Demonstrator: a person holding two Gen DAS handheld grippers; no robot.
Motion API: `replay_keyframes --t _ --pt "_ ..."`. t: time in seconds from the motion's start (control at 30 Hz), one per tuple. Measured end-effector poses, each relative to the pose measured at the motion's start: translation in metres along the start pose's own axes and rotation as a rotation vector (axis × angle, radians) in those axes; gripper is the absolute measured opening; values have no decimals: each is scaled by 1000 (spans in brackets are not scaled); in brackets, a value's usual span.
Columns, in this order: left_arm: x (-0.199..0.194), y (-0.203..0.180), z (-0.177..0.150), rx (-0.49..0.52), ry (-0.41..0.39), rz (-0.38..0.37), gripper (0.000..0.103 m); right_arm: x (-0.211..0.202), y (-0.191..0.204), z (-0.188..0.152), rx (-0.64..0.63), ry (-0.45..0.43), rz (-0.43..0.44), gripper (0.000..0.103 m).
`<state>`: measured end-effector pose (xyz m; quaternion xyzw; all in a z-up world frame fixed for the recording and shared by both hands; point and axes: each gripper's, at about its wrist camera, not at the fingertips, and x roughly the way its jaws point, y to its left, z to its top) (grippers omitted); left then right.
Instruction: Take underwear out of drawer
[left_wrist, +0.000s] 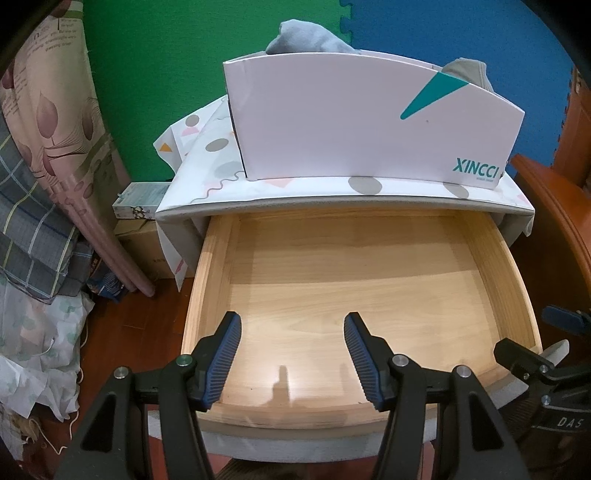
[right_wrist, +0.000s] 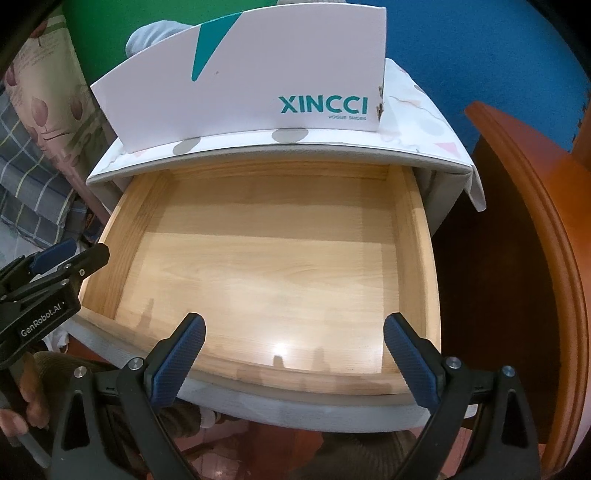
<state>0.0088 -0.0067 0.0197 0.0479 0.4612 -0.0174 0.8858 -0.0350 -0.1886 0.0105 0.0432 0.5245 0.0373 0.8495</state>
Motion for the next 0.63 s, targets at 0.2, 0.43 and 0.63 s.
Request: replay_keyframes --t 0.2,0.43,0.63 --pt "0 -1 0 3 3 2 59 0 1 1 -4 2 -1 96" --pt "-3 -2 -2 15 -14 0 59 1 2 1 -7 6 -6 96" --pt "-2 1 -2 9 -5 -5 59 2 3 0 -10 9 -12 96"
